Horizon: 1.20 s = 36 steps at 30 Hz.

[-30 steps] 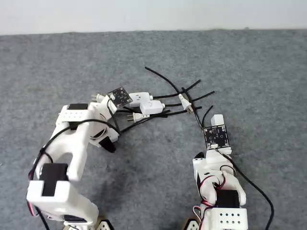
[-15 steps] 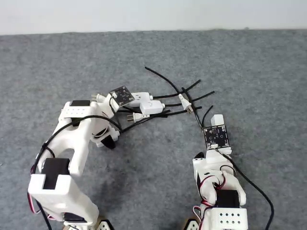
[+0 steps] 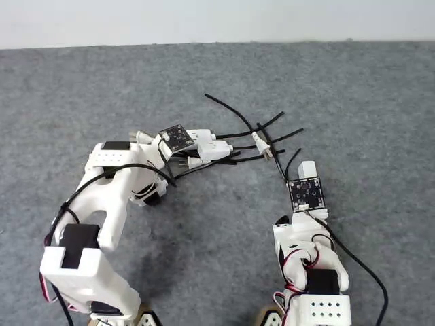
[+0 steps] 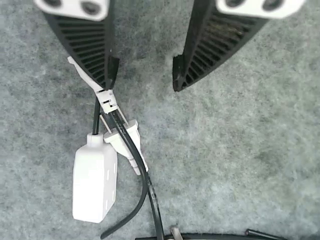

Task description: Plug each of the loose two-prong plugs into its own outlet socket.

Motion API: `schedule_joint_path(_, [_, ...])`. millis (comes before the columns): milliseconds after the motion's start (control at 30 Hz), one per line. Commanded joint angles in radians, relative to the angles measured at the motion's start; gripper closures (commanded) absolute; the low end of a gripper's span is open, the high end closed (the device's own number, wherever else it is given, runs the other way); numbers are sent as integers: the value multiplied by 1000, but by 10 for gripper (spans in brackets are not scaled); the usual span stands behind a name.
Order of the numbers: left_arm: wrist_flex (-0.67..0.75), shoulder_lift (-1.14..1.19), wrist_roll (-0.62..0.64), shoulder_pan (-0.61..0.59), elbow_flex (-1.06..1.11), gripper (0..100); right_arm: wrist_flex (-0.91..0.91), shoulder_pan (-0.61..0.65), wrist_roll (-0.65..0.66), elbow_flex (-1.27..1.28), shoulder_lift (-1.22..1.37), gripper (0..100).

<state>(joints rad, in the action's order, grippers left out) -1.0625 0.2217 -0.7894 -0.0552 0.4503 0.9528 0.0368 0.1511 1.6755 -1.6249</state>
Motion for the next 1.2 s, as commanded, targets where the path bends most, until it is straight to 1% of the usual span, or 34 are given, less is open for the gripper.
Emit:
schedule_joint_path(0, [-38, -94, -18, -6, -30, 986, 2, -2, 12, 17, -2, 808])
schedule_joint_path(33, [-40, -127, -17, -6, -27, 987, 2, -2, 12, 17, -2, 808])
schedule_joint_path(133, [-109, -226, -17, -2, -25, 988, 2, -2, 12, 17, -2, 808])
schedule_joint_path(233, [-184, -311, -17, 40, -8, 989, 2, -2, 12, 17, -2, 808])
schedule_joint_path(300, [-207, -365, -17, 87, 31, 989, 2, -2, 12, 17, -2, 808])
schedule_joint_path(433, [-206, -466, -17, 196, 148, 989, 2, -2, 12, 17, -2, 808])
schedule_joint_path(533, [-180, -531, -15, 265, 226, 989, 2, -2, 12, 17, -2, 808])
schedule_joint_path(767, [-127, -643, -17, 374, 424, 989, 2, -2, 12, 17, -2, 808])
schedule_joint_path(867, [-68, -677, -14, 393, 484, 988, 2, -2, 12, 17, -2, 808])
schedule_joint_path(1033, [11, -703, -5, 388, 550, 987, 2, -2, 12, 17, -2, 808])
schedule_joint_path(1100, [54, -698, 38, 393, 579, 979, 2, -2, 12, 17, -2, 808])
schedule_joint_path(1167, [100, -698, 63, 390, 611, 943, 2, -4, 11, 17, -2, 808])
